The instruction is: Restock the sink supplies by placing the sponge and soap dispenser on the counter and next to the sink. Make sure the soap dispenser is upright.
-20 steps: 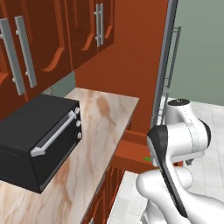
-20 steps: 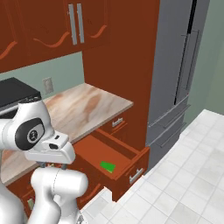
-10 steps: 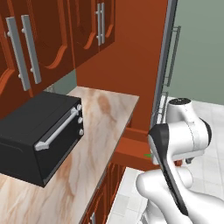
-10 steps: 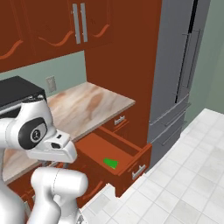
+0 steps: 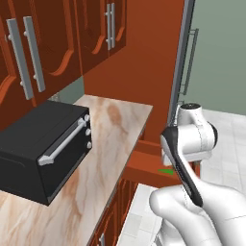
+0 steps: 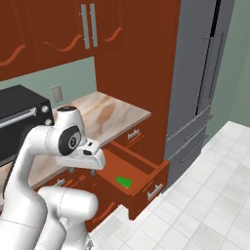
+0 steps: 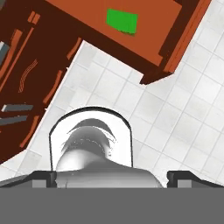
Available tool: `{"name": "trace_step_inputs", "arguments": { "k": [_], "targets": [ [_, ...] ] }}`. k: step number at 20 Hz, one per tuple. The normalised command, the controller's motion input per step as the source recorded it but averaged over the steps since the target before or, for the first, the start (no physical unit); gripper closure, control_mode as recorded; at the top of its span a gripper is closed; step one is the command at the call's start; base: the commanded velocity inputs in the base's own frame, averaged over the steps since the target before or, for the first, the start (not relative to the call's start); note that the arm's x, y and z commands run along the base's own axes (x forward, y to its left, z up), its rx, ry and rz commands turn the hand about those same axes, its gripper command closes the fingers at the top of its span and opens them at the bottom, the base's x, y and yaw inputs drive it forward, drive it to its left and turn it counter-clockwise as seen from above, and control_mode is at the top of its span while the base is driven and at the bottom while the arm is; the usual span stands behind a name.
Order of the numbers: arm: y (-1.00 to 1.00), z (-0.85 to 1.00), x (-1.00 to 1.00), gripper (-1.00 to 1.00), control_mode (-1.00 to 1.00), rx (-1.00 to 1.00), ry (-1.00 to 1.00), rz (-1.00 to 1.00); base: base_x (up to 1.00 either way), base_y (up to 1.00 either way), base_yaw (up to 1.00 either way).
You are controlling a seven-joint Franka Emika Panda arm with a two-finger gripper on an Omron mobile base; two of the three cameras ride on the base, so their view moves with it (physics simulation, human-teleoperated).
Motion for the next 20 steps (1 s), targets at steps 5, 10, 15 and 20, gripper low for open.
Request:
{"name": "trace_step_inputs", "arguments": {
  "k": [5,10,15,20],
  "targets": [
    [0.00,-0.68,0.75,-1.00,-1.00,0.00,0.05,0.00,0.00,0.00,0.00],
    [-0.01,-0.69,0.54,-1.00,-1.00,0.01,0.06,0.00,0.00,0.00,0.00],
    [-0.15,-0.35,0.43,-1.00,-1.00,0.05,0.00,0.00,0.00,0.00,0.00],
    [-0.41,-0.13,0.26,-1.00,-1.00,0.07,0.00,0.00,0.00,0.00,0.00]
  ]
}}
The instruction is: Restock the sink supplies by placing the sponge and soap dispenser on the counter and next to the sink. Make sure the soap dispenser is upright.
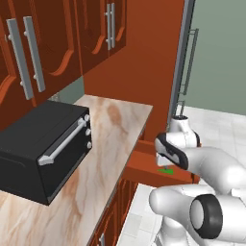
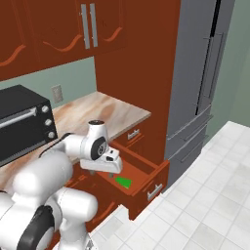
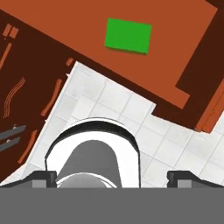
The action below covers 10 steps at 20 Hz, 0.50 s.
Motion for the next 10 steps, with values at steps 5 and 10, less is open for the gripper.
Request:
{"name": "trace_step_inputs", "arguments": {
  "k": [5,10],
  "targets": [
    [-0.43,-0.20,0.22,-1.00,-1.00,0.04,0.00,0.00,0.00,0.00,0.00],
    [-0.39,-0.34,0.20,-1.00,-1.00,0.03,0.00,0.00,0.00,0.00,0.00]
  ]
}}
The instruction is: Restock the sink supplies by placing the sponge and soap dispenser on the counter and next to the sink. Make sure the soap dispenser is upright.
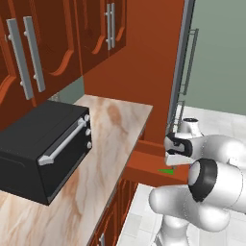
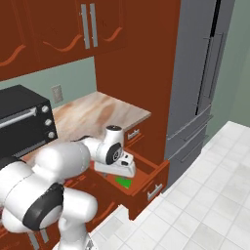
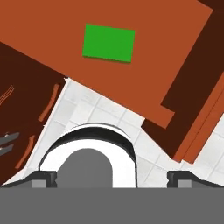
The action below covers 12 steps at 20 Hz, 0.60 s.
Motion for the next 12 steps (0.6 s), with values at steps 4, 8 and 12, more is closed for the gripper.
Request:
{"name": "trace_step_inputs", "arguments": {
  "k": [4,8,12],
  "targets": [
    [-0.32,-0.45,0.13,-1.00,-1.00,0.04,0.00,0.00,0.00,0.00,0.00],
    [-0.37,-0.41,0.06,-1.00,-1.00,0.05,0.00,0.00,0.00,0.00,0.00],
    [-0.50,-0.38,0.00,-1.00,-1.00,0.04,0.00,0.00,0.00,0.00,0.00]
  ]
}}
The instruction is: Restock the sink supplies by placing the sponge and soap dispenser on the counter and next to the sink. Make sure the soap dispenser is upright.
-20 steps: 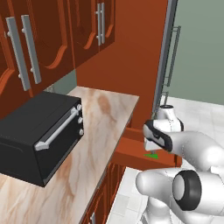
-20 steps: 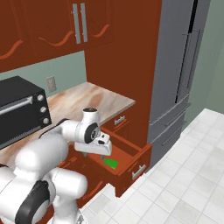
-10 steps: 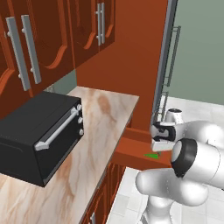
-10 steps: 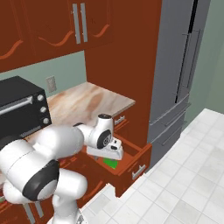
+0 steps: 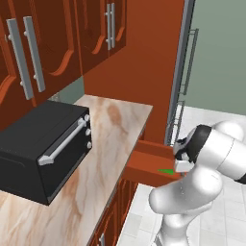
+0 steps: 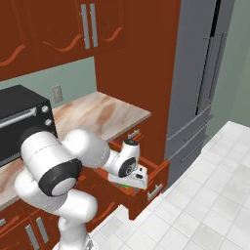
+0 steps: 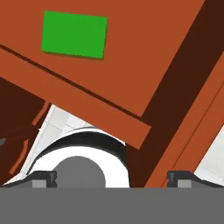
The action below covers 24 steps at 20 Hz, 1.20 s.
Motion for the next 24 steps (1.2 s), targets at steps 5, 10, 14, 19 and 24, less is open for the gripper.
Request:
{"name": "trace_step_inputs", "arguments": {
  "k": [5,10,14,19,24],
  "targets": [
    [-0.53,-0.34,0.00,-1.00,-1.00,0.02,0.00,0.00,0.00,0.00,0.00],
    [-0.55,-0.25,0.00,-1.00,-1.00,0.00,-0.03,0.00,0.00,0.00,0.00],
    [-0.60,-0.33,-0.12,-1.00,-1.00,0.00,-0.02,-0.01,0.00,0.00,0.00],
    [-0.53,-0.19,-0.41,-1.00,-1.00,0.00,-0.09,-0.03,0.00,0.00,0.00],
    [0.22,0.20,-0.05,-1.00,-1.00,-0.02,-0.22,-0.02,0.00,0.00,0.00]
  ]
}}
